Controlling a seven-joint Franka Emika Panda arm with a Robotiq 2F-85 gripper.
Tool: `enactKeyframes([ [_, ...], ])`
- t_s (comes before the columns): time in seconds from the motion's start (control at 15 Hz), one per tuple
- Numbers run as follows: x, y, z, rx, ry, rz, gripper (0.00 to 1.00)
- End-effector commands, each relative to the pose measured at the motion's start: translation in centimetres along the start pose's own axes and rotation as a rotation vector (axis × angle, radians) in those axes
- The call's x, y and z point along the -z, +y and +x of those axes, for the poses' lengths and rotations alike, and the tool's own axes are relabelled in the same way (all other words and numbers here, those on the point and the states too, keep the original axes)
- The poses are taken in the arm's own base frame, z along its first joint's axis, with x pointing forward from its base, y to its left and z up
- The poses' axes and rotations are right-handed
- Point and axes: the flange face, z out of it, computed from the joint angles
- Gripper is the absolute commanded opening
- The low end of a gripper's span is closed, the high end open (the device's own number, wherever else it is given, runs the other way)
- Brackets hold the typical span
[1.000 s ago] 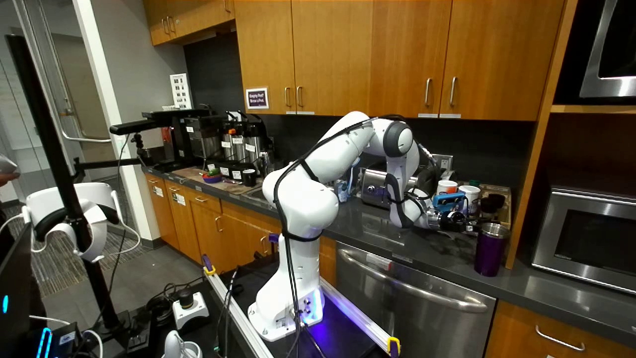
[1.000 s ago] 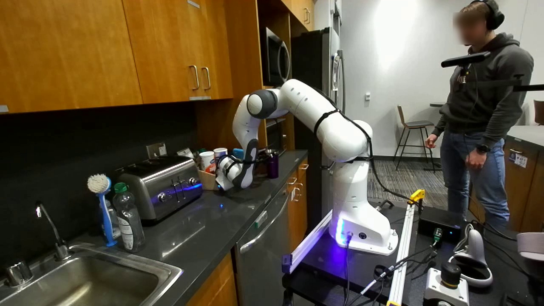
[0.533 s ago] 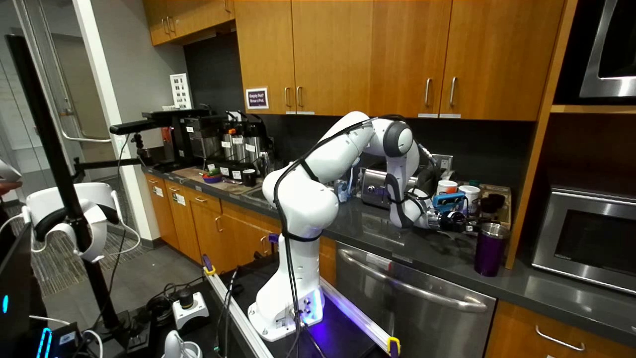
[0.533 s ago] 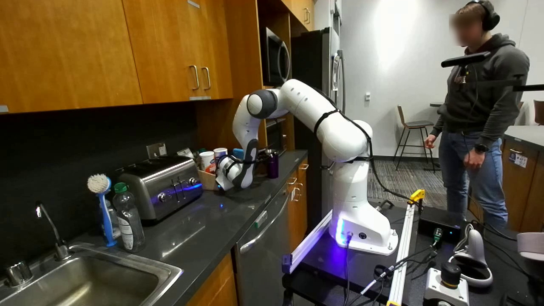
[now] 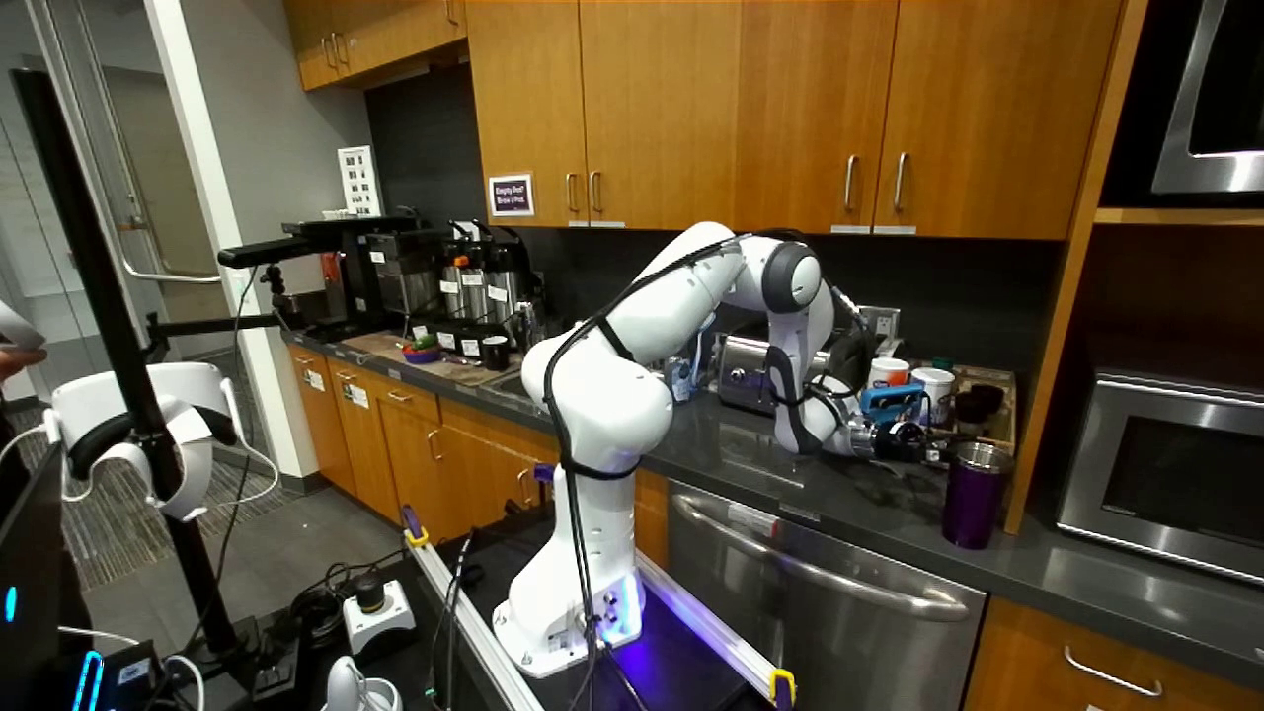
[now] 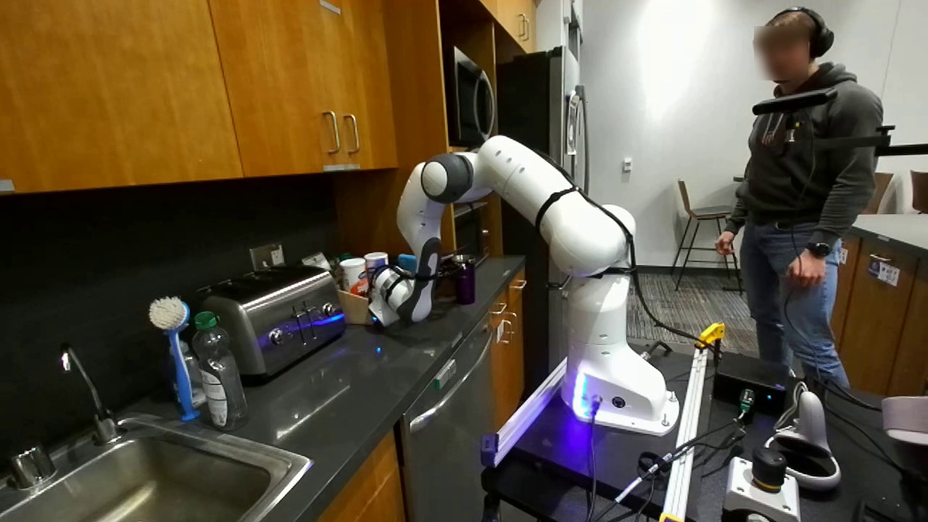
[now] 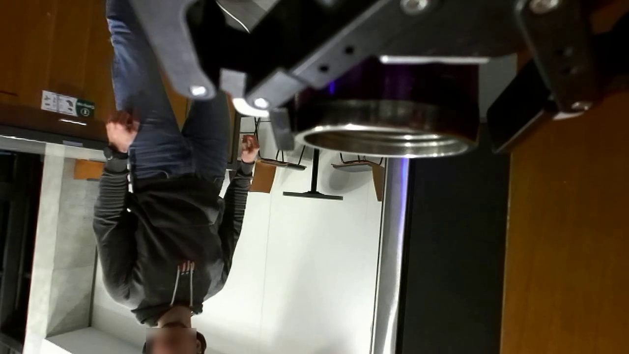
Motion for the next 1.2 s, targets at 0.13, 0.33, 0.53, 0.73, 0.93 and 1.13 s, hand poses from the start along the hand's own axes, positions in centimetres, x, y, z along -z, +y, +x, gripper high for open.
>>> enactKeyframes([
  [0.13, -0.6, -1.1, -1.2, -0.075, -0.032, -0.027, 1.00],
  [0.33, -1.4, -2.9, -1.9, -0.161, -0.098, -0.138, 1.00],
  [0.53, -1.8, -3.8, -2.3, -0.212, -0.151, -0.231, 1.00],
  [0.73, -2.0, -4.5, -2.6, -0.240, -0.180, -0.296, 1.00],
  [0.93, -1.7, -3.8, -1.5, -0.225, -0.179, -0.280, 1.00],
  [1.13, -1.9, -4.3, -1.7, -0.228, -0.183, -0.294, 1.00],
])
